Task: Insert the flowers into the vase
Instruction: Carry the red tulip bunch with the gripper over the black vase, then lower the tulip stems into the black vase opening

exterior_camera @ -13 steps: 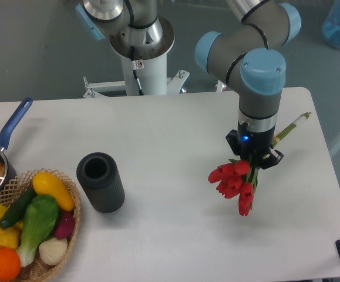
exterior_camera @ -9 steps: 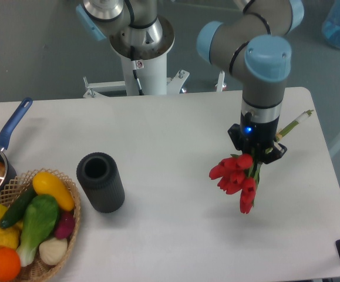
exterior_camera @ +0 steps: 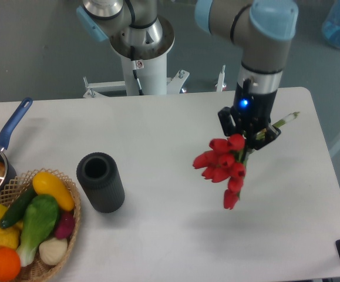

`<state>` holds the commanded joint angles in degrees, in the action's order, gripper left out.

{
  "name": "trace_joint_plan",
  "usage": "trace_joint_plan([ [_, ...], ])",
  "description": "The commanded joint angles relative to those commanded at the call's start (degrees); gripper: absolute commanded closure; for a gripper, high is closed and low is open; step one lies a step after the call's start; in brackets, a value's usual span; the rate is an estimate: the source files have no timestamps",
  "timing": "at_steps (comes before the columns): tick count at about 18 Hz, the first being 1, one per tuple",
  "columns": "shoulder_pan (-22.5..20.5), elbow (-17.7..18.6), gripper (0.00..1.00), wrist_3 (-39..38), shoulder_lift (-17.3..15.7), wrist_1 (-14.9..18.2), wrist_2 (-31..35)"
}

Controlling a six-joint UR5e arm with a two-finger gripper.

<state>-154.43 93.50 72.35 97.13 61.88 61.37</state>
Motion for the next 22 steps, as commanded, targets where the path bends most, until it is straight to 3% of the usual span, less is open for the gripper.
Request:
trace_joint_plan([
  [6,1.1,1.8,1.0,-8.7,-2.8,-0.6,-18.3],
  [10,2.0,1.8,1.0,-12.1,-2.2,-1.9,-33.9],
  [16,5.4,1.9,1.0,-13.8,-1.1,-5.9,-36.6],
  [19,5.3,2.8,1.0,-13.8,0.4,-6.3,-46.0],
  [22,5.2,5.1,1.0,-13.7,0.4,-6.3,-49.5],
])
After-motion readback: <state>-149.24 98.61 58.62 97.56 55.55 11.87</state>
